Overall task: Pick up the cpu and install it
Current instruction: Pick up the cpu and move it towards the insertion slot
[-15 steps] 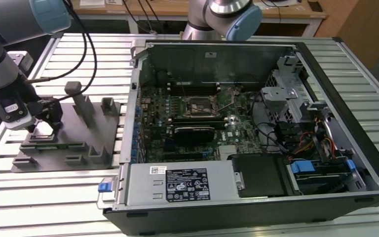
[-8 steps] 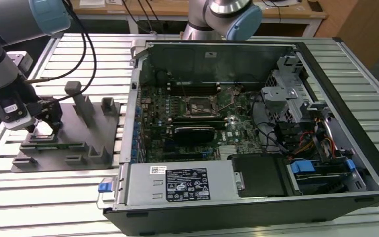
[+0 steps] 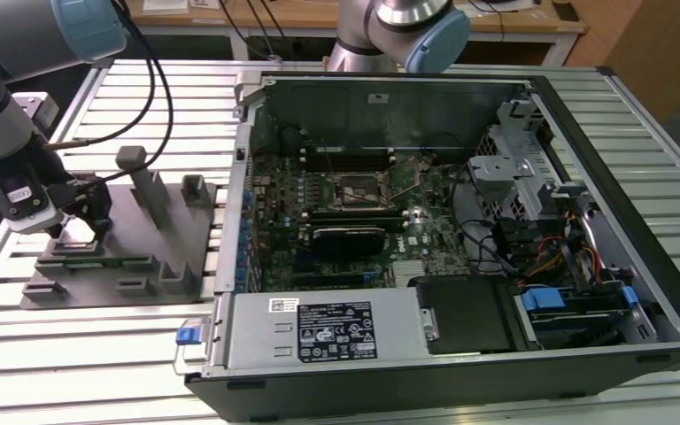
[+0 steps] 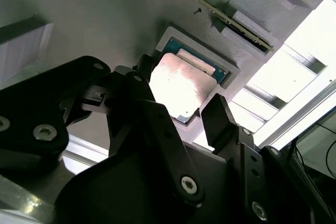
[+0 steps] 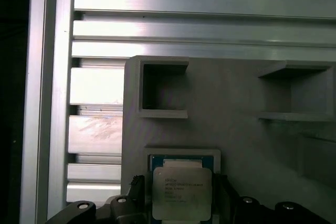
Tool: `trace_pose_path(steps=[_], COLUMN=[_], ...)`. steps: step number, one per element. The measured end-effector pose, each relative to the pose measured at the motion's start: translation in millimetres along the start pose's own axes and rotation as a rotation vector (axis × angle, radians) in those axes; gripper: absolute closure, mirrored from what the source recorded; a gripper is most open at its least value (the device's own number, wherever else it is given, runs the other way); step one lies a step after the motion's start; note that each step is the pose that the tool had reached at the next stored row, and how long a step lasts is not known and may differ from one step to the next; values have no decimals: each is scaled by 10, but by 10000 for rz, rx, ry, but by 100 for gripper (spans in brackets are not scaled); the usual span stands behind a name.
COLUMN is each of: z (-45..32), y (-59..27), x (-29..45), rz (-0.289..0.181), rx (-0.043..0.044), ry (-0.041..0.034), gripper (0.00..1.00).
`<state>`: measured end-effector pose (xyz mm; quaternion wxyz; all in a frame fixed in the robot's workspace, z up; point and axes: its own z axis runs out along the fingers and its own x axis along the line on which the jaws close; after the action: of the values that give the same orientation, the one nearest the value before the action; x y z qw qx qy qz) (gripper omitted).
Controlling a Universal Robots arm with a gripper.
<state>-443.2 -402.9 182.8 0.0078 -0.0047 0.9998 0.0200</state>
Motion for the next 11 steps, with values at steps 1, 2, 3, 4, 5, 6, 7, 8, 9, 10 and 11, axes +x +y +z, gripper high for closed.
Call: trace_pose_path(steps=[1, 2, 3, 4, 5, 6, 7, 8, 9, 10, 11], z=[0, 0, 0, 0, 0, 0, 0, 0, 0, -1, -8], y=[0, 0, 0, 0, 0, 0, 0, 0, 0, 0, 0], x=[0, 0, 0, 0, 0, 0, 0, 0, 0, 0, 0], rz=[0, 0, 0, 0, 0, 0, 0, 0, 0, 0, 0], rx=[-1, 0, 0, 1, 0, 0, 0, 0, 0, 0, -1], ry=[0, 0, 1, 1, 1, 0, 0, 0, 0, -1, -2], gripper=[37, 37, 43, 46, 46, 46, 46, 46, 46, 46, 46])
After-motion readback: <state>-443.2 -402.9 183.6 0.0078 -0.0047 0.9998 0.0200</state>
